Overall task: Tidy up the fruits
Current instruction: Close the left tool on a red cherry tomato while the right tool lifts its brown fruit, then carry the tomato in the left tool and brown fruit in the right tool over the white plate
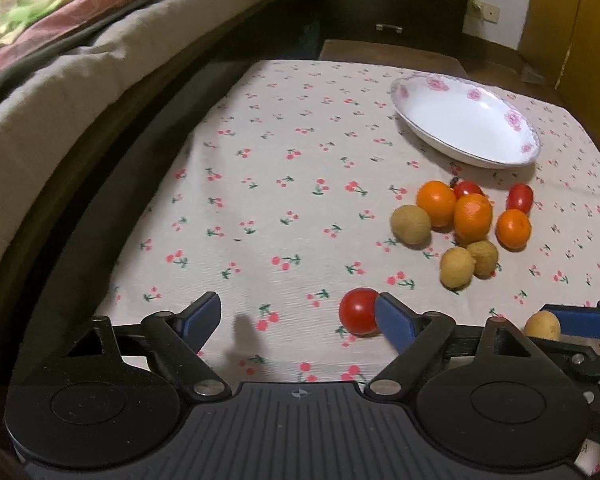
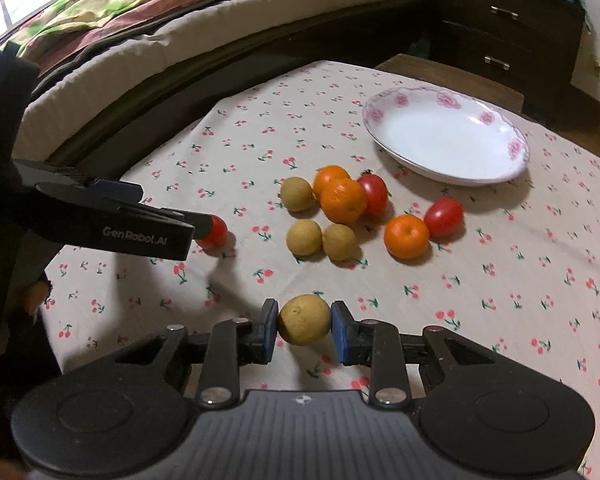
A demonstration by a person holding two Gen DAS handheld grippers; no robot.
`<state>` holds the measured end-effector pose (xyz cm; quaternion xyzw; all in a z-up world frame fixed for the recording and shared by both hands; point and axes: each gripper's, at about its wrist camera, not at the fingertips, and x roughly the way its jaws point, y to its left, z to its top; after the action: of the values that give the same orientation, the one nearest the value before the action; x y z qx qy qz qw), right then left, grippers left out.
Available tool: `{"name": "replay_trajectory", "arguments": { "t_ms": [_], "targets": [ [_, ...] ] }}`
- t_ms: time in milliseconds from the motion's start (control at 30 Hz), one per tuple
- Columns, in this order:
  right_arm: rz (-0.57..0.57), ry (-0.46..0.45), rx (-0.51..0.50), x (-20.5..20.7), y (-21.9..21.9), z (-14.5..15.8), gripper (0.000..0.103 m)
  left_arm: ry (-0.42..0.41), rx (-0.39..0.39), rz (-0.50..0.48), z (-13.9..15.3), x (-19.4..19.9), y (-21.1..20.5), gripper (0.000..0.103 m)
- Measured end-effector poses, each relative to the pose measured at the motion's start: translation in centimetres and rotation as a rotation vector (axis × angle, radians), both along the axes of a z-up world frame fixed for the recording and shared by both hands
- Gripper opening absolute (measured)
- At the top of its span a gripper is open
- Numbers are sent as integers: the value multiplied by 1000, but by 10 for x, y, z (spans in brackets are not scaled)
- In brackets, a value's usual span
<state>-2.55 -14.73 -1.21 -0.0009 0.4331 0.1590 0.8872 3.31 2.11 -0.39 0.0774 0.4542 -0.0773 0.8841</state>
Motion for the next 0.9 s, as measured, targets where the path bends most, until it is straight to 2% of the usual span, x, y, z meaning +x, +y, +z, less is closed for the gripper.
{"name": "replay_trajectory", "arguments": {
  "t_ms": [100, 200, 467, 567, 700, 733, 833, 900],
  "targets": [
    [-20, 2, 7, -1, -8, 0, 30, 18, 1, -20, -4, 1, -8, 87],
    [-42, 0, 13, 1, -14, 1, 30, 56, 21, -41, -14, 5, -15, 75],
    [-62, 0, 23, 1, -24, 1, 30, 60, -11, -36, -17, 9, -18, 75],
    [-68, -8, 18, 2, -27, 3, 30, 58, -19, -28, -16, 10, -18, 70],
    [-97, -8, 14, 2, -35, 6, 30, 57, -12, -51, -13, 3, -20, 50],
    [-105, -8, 15, 2, -37, 8, 30, 55, 7, -53, -13, 1, -21, 47],
    [-124, -15, 13, 0, -41, 13, 30, 70, -4, -42, -11, 2, -20, 37],
    [-130, -23, 3, -1, -41, 18, 30, 94, -13, -34, -10, 4, -19, 36]
  ]
}}
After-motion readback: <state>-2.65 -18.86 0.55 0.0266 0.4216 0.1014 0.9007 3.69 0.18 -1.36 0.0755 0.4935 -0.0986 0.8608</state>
